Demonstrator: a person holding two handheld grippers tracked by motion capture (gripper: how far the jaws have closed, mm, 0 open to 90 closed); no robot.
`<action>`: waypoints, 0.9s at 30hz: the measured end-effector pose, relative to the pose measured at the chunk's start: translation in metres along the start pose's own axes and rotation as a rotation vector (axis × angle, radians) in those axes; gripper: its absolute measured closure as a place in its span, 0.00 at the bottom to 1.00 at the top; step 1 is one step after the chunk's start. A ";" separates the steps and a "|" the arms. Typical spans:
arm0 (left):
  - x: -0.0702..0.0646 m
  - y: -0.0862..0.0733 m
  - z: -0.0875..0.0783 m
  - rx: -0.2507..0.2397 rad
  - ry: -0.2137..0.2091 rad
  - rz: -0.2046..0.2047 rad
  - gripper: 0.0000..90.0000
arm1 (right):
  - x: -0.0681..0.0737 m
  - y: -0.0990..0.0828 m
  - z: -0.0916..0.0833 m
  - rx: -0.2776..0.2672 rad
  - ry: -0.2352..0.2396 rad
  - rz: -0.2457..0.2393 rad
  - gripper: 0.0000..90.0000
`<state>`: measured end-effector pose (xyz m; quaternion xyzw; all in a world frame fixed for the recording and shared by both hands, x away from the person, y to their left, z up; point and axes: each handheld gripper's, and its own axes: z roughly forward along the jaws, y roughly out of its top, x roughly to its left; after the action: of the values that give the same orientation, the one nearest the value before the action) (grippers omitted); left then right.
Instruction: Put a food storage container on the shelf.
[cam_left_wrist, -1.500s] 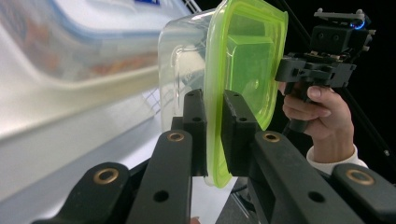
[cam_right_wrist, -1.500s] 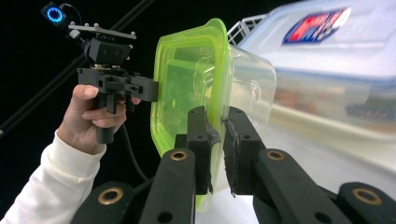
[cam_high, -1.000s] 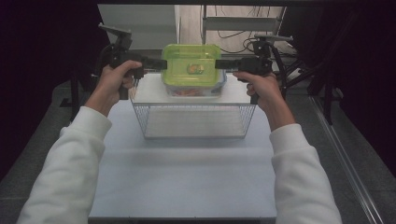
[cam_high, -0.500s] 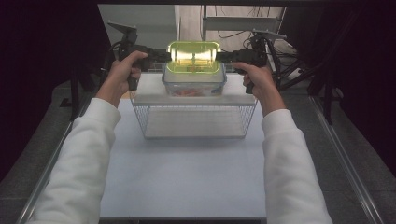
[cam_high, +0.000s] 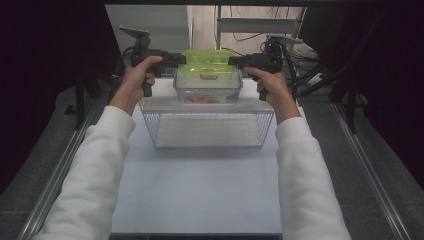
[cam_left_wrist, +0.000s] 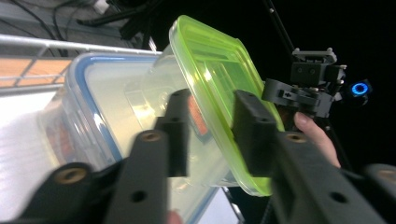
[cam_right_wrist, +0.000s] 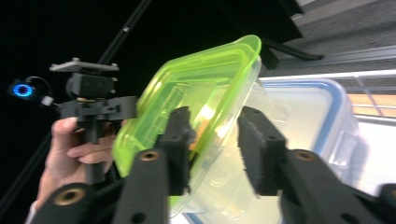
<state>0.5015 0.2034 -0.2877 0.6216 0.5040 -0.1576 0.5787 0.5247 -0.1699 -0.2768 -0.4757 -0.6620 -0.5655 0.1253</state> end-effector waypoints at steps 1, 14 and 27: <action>0.000 0.000 -0.001 -0.008 0.007 0.004 0.62 | 0.000 0.000 0.000 -0.005 -0.015 -0.009 0.62; -0.024 -0.026 -0.039 -0.053 0.069 0.232 0.28 | 0.026 -0.009 -0.050 -0.074 -0.003 -0.184 0.41; -0.046 -0.137 -0.102 -0.084 0.144 0.475 0.24 | 0.045 -0.090 -0.112 -0.055 -0.071 -0.414 0.35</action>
<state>0.3307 0.2484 -0.3003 0.7076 0.3899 0.0484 0.5873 0.3902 -0.2369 -0.2656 -0.3522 -0.7340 -0.5799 -0.0299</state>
